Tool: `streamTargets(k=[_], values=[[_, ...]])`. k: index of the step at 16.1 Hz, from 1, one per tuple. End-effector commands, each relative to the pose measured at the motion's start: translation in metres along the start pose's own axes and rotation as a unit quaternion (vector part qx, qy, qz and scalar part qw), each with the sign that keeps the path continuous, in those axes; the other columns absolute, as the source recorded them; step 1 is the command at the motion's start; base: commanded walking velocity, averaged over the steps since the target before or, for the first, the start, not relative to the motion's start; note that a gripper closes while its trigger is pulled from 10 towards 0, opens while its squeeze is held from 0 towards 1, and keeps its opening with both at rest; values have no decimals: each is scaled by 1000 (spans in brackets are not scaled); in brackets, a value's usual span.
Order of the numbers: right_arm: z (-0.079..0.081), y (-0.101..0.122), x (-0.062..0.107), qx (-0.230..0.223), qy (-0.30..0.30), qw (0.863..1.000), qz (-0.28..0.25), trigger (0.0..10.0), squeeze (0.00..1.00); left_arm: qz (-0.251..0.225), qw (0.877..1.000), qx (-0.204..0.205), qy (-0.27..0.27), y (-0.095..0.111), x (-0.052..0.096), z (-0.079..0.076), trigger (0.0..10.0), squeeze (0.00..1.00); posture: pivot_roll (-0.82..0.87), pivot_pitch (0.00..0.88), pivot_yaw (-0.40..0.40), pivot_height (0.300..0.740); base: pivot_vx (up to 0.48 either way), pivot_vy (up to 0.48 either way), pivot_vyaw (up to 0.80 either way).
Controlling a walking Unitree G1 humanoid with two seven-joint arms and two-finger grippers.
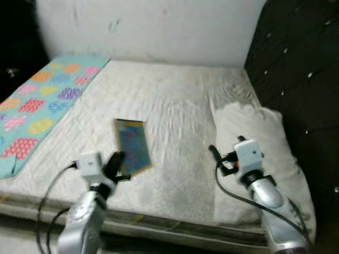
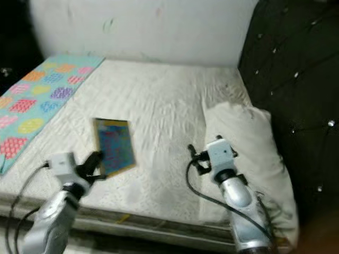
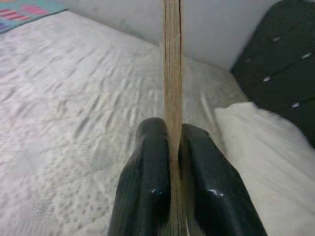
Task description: Clean up the room
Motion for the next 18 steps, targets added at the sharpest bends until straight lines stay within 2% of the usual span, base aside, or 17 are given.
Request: streamTargets(k=[1,3,4,9,13,18], values=[[-6,-2,4,9,-11,1000,15,10000,0,-27,999,-35,-12,16,2,-3,10000,0,-169,0,11,740,0,0,0],[-13,-17,12,-4,-31,999,44,10000,0,-31,996,-77,-19,18,14,1,10000,0,-165,0,10,740,0,0,0],[-15,-19,13,-8,-35,998,47,10000,0,-29,996,-85,-20,18,16,3,10000,0,-154,0,7,740,0,0,0],[-12,-14,8,-23,-39,998,43,10000,0,-26,996,-82,-15,18,16,3,10000,0,-150,0,5,740,0,0,0],[-15,-11,6,-40,-48,997,33,10000,0,-23,998,-63,-10,16,15,5,10000,0,-152,0,7,740,0,0,0],[-14,-12,7,-48,-46,997,35,10000,0,-14,999,-41,-4,12,15,7,10000,0,-149,0,4,740,0,0,-800]])
Point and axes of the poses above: a point about 5 cm out from each wrist's last joint towards the gripper, its own x axis pointing back from the gripper into the wrist, its own y axis along the axis of the wrist's last joint, z = x × y, the point moved 3 cm from there along -x, pointing out of the wrist towards the gripper, and after that the axes turned 8 degrees about -x, right-handed, at the moved point
